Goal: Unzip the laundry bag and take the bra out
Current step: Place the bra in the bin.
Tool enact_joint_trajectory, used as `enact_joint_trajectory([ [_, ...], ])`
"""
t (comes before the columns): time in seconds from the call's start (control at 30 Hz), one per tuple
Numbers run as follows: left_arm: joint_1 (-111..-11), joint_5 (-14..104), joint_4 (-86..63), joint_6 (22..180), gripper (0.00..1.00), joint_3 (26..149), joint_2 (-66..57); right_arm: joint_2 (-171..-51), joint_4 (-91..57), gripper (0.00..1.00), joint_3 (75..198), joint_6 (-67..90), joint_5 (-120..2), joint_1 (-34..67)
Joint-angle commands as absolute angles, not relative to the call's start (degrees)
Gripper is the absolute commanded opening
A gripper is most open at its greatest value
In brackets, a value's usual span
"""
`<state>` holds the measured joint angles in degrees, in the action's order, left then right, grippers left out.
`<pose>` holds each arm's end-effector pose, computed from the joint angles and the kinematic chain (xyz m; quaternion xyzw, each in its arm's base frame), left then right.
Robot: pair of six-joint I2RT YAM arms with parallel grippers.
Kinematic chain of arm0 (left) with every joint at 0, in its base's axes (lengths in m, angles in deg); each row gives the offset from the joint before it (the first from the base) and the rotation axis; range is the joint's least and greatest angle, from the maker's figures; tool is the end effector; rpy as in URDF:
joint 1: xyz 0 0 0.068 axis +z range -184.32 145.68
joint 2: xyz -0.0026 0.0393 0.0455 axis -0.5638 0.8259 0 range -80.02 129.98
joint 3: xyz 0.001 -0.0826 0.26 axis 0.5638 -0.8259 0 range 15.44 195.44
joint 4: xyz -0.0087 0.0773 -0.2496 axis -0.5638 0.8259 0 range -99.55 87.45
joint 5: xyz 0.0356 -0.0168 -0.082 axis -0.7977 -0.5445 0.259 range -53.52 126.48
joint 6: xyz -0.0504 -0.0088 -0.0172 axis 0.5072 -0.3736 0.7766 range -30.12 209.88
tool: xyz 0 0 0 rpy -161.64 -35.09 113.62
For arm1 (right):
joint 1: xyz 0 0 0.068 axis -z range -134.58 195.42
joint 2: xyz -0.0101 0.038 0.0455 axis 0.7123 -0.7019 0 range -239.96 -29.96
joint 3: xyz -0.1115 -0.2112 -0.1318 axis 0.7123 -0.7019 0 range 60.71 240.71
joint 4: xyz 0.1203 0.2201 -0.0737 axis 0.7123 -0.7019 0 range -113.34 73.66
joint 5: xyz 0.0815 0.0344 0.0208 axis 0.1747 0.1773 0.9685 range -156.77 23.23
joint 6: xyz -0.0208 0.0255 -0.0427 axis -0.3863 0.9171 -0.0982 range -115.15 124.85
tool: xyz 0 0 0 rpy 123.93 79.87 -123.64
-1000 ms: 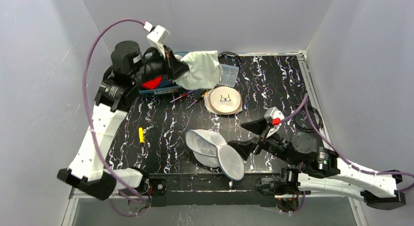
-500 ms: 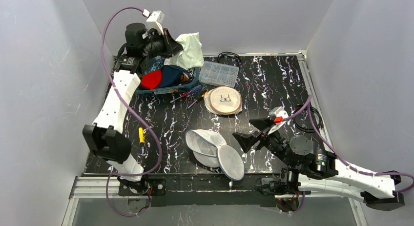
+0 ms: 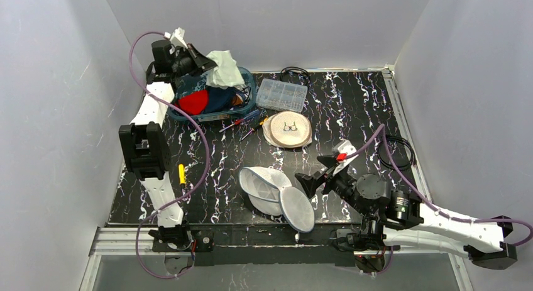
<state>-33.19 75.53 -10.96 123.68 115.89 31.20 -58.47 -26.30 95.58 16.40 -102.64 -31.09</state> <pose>0.4681 -0.0133 0.3561 -0.0094 0.7504 -0.4161 0.5135 0.0501 0.1191 0.3198 -0.1947 0.6982 0.2912 0.6243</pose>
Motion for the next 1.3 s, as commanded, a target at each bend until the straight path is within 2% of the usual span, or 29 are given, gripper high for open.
enact_joint_trajectory([
  [0.0, -31.06, 79.33, -14.29, 127.82, 0.0, 115.33, 32.93, -59.5, -22.09, 0.98, 95.12, 15.1, -103.88, -31.07],
  [0.27, -30.57, 79.13, -5.74, 125.55, 0.0, 117.21, 41.42, -61.23, -21.56, 0.98, 95.26, 14.86, -104.36, -31.06],
  [0.53, -28.2, 72.4, -0.41, 125.46, 0.01, 114.23, 41.32, -62.68, -20.94, 0.98, 95.86, 14.72, -103.75, -31.09],
  [0.6, -27.6, 71.9, 0.17, 125.2, 0.1, 113.69, 39.9, -63.03, -20.56, 0.98, 95.74, 14.62, -103.31, -31.02],
  [0.77, -27.46, 67.9, 5.57, 122.1, 0.47, 114.95, 35.7, -63.75, -19.87, 0.98, 95.95, 14.53, -102.31, -30.96],
  [0.83, -27.46, 65.72, 7.81, 120.9, 0.55, 115.35, 34.08, -63.8, -19.6, 0.98, 96.02, 14.54, -101.98, -31.02],
  [1.03, -27.57, 57.87, 11.44, 118.91, 0.65, 114.14, 27.22, -63.07, -20.07, 0.98, 96.05, 14.73, -101.53, -31.0],
  [1.27, -31.57, 50.21, 12.71, 116.52, 0.67, 116.5, 23.05, -63.28, -19.41, 0.98, 95.31, 15.2, -100.98, -31.0],
])
